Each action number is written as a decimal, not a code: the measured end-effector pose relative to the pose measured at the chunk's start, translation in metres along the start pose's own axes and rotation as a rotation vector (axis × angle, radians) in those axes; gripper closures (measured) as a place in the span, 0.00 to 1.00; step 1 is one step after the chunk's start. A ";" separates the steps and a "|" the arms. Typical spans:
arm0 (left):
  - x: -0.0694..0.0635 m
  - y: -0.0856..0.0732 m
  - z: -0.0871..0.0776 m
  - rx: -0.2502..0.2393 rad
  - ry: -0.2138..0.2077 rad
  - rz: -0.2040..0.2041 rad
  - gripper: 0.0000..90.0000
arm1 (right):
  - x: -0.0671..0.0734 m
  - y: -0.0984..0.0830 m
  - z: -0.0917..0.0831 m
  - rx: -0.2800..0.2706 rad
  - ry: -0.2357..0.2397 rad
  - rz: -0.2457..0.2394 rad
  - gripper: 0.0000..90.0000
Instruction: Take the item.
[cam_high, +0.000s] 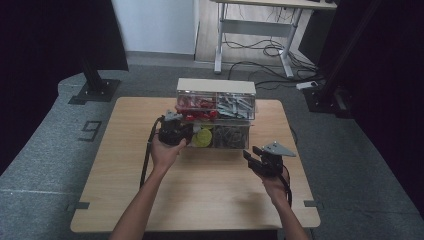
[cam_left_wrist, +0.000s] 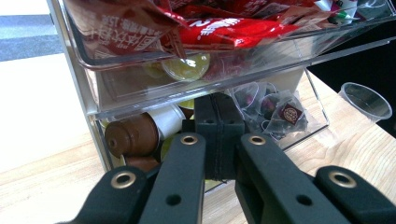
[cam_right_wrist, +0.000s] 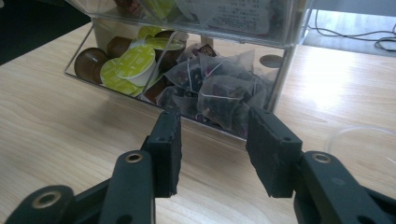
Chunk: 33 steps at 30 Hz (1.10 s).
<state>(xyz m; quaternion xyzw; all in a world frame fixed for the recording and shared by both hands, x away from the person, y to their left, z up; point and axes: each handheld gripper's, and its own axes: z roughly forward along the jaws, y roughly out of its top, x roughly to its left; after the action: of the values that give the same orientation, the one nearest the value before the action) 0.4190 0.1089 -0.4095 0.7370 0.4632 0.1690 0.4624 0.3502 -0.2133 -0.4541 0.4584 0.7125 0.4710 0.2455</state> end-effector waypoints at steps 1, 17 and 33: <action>0.000 0.000 0.000 0.000 -0.001 0.000 1.00 | 0.000 0.000 0.002 0.002 0.001 0.000 0.62; 0.000 0.000 0.000 -0.001 -0.004 0.000 1.00 | 0.003 0.003 0.025 0.018 -0.014 0.004 0.65; 0.000 0.000 0.000 -0.003 -0.003 -0.001 1.00 | 0.005 0.002 0.047 0.033 -0.036 -0.007 0.66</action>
<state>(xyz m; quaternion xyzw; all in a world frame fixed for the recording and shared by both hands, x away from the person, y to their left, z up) 0.4184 0.1090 -0.4095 0.7362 0.4627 0.1685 0.4644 0.3854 -0.1875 -0.4723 0.4681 0.7175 0.4500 0.2522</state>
